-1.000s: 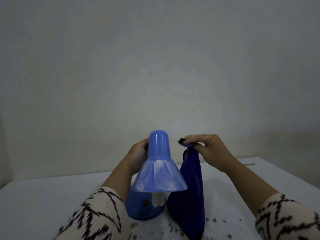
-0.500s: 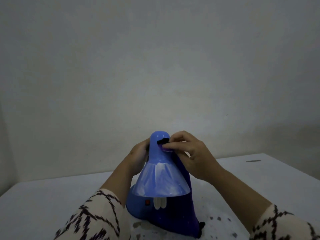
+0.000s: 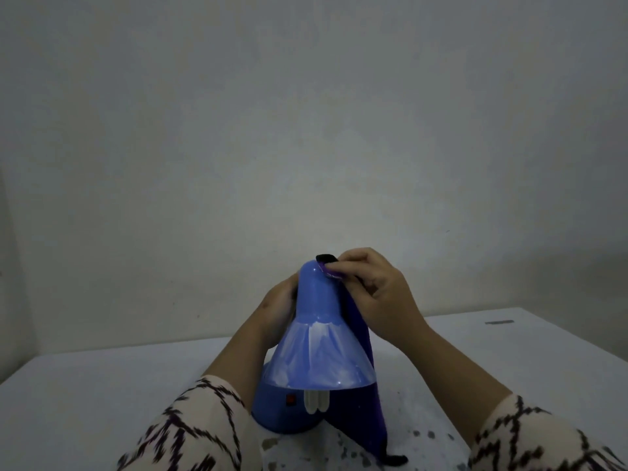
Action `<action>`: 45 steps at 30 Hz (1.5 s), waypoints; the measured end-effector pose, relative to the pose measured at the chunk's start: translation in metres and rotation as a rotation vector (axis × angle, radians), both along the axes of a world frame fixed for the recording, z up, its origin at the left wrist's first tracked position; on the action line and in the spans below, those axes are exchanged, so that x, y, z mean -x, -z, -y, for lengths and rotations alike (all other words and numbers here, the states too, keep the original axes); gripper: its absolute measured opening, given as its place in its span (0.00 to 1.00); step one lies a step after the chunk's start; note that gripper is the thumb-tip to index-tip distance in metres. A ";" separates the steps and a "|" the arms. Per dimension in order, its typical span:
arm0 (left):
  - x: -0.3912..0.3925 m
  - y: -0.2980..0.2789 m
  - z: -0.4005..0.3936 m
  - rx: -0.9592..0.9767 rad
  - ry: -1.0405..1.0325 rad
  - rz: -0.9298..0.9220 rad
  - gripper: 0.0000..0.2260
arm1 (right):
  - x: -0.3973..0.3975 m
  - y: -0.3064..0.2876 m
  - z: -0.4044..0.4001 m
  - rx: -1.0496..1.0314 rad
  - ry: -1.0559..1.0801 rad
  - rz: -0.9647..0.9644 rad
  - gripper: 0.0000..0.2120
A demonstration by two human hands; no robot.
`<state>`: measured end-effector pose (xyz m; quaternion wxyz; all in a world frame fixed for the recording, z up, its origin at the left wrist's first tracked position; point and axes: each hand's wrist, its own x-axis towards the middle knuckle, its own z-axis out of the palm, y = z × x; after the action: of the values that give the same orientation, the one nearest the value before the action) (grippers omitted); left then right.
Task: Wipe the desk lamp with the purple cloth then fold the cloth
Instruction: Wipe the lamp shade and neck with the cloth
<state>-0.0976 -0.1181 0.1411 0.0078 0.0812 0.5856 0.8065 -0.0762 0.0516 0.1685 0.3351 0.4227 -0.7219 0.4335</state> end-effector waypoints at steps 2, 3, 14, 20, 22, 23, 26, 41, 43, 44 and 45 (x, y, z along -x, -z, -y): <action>0.000 -0.002 -0.001 -0.018 0.020 -0.010 0.19 | -0.002 0.006 -0.006 -0.053 -0.018 -0.044 0.14; 0.000 -0.002 -0.001 -0.027 0.025 -0.007 0.20 | -0.003 0.008 -0.009 -0.077 -0.034 -0.039 0.14; -0.009 -0.006 -0.001 0.082 -0.060 0.001 0.24 | -0.009 0.001 -0.031 -0.223 -0.191 0.313 0.17; -0.016 -0.009 0.008 0.302 -0.189 -0.060 0.13 | -0.004 0.000 -0.045 -0.031 -0.203 0.489 0.17; -0.020 -0.016 0.008 0.355 -0.258 -0.078 0.12 | -0.003 -0.001 -0.049 0.027 -0.216 0.563 0.17; -0.021 -0.020 0.008 0.378 -0.295 -0.096 0.11 | -0.003 -0.003 -0.050 0.035 -0.213 0.582 0.17; -0.028 -0.037 0.004 0.467 -0.410 -0.185 0.06 | -0.005 -0.011 -0.051 0.025 -0.181 0.585 0.17; -0.069 -0.096 -0.070 0.911 -0.398 -0.616 0.07 | -0.033 -0.035 -0.063 0.155 -0.087 0.461 0.14; -0.070 -0.098 -0.077 0.840 -0.355 -0.571 0.03 | -0.034 -0.035 -0.067 0.179 -0.082 0.469 0.13; -0.071 -0.097 -0.079 0.794 -0.326 -0.545 0.04 | -0.035 -0.034 -0.069 0.190 -0.089 0.478 0.13; -0.071 -0.097 -0.083 0.751 -0.297 -0.518 0.04 | -0.036 -0.033 -0.071 0.195 -0.095 0.485 0.12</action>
<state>-0.0264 -0.0354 0.2380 -0.2248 0.1864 0.8245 0.4847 -0.0403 0.1225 0.2011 0.1709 0.3057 -0.7152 0.6048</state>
